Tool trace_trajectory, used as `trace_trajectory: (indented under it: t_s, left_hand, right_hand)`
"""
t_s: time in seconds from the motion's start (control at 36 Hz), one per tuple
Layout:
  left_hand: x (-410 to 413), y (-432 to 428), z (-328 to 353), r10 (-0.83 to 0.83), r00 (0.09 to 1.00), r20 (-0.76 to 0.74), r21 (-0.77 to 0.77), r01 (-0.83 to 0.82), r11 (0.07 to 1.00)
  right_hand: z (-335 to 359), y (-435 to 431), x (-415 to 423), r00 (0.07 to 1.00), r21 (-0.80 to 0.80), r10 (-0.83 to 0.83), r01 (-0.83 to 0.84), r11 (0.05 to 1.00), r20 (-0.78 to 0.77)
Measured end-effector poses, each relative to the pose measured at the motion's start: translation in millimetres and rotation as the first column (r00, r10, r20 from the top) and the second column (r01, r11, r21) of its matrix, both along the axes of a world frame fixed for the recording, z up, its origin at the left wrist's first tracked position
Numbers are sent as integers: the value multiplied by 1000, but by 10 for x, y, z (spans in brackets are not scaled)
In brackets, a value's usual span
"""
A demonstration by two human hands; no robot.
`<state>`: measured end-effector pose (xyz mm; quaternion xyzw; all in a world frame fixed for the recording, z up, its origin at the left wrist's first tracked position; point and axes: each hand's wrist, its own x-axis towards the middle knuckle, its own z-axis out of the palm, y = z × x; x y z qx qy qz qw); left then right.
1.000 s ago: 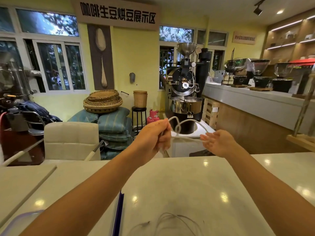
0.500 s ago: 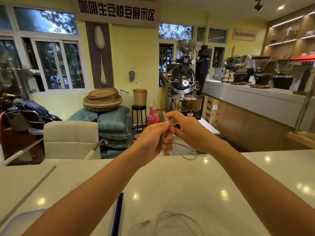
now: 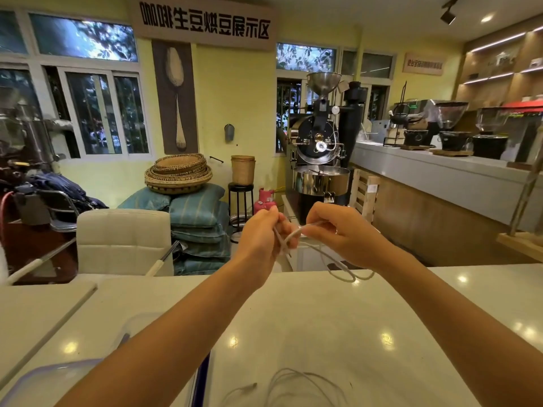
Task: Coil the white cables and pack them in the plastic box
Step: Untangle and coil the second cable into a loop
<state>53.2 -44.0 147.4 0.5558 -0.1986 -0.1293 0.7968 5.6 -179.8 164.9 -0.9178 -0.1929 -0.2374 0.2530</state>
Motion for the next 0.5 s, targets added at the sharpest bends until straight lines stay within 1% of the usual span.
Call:
trace_trajectory:
  t_s: [0.06,0.11,0.17,0.22,0.31,0.39,0.44,0.5]
  left_hand:
    - [21,3,35,5,1000,11,-37,-4,999]
    - [48,-2,74,31,997,70,-42,-28,999]
    - [84,0,91,85,977,194,17,-90,996]
    - [108,9,86,102,944,315,102,-140,985]
    - [101,20,52,37,885,464,222,-156,962]
    - [65,30,5,-40,811,583,342,-201,918]
    - [25,39,-32,-100,791,603,399,-191,897]
    - [-31,48,-58,-163,788,593,438,-146,887]
  right_hand:
    - [-1,2,-39,1000,-52,19,-20,998,-9]
    - [-25,15,-85,997,-98,49,-55,994,-55]
    - [-44,28,-132,992,-123,81,-93,988,-98]
    - [-34,27,-172,988,-129,114,-127,983,-103]
    - [26,8,-212,988,-140,137,-147,979,-74]
    - [118,-24,-228,988,-157,155,-154,975,-8]
    - [188,-70,-222,987,-164,154,-144,976,46]
    - [257,-128,-202,987,-166,136,-120,979,90]
